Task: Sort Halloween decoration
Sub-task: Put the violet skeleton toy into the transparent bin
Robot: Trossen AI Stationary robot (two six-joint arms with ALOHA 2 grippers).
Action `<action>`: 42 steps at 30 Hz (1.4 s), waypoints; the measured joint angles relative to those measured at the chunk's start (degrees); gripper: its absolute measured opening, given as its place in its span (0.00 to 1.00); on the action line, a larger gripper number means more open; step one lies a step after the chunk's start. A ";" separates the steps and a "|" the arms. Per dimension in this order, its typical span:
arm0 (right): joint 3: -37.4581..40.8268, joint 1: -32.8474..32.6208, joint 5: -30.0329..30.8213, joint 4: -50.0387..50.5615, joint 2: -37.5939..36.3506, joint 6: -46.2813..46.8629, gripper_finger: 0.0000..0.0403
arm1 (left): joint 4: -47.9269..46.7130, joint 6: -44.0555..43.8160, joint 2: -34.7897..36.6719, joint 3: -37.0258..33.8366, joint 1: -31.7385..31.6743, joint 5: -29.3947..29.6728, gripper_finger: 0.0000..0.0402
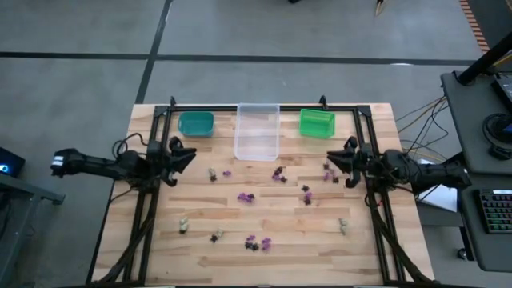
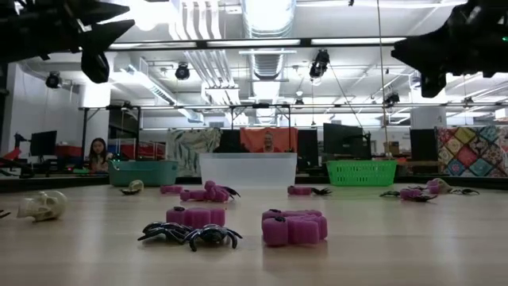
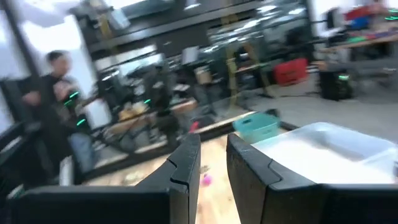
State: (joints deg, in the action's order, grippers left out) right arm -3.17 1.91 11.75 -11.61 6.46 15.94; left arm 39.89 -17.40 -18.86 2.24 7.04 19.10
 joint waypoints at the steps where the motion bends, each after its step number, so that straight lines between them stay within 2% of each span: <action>1: -0.68 0.00 1.59 0.23 1.62 1.17 0.17 | 1.06 0.38 -1.48 0.00 -0.01 0.51 0.19; 7: -7.94 0.00 4.66 0.47 14.14 1.79 0.17 | 8.87 1.87 -8.17 -0.02 -0.03 3.69 0.19; 11: -14.31 0.00 8.83 2.44 23.31 0.88 0.17 | 9.82 1.87 -10.85 -0.02 -0.03 6.21 0.19; 18: -27.40 0.90 9.43 16.28 37.10 1.31 0.17 | 10.17 1.87 -14.81 -0.02 -0.03 7.53 0.19; 21: -31.86 1.14 9.28 22.63 42.17 4.18 0.17 | 10.43 1.87 -16.23 -0.02 -0.02 8.85 0.19; 25: -37.27 1.14 9.23 30.45 47.81 7.71 0.17 | 10.50 0.66 -17.99 -0.02 -0.03 12.29 0.19; 29: -40.96 1.14 9.06 36.78 52.45 10.78 0.17 | 10.57 -0.70 -19.77 -0.02 -0.01 11.49 0.19; 36: -42.17 1.14 8.98 37.83 57.52 11.24 0.17 | 13.13 -3.20 -23.30 -0.04 -0.03 15.61 0.19; 42: -42.56 1.14 8.83 37.91 60.36 11.02 0.17 | 15.88 -2.90 -26.03 -0.07 -0.03 16.00 0.19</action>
State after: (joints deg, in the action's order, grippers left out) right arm -45.72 3.05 20.59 26.30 66.82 26.96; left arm 55.77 -20.29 -44.89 2.17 7.01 35.10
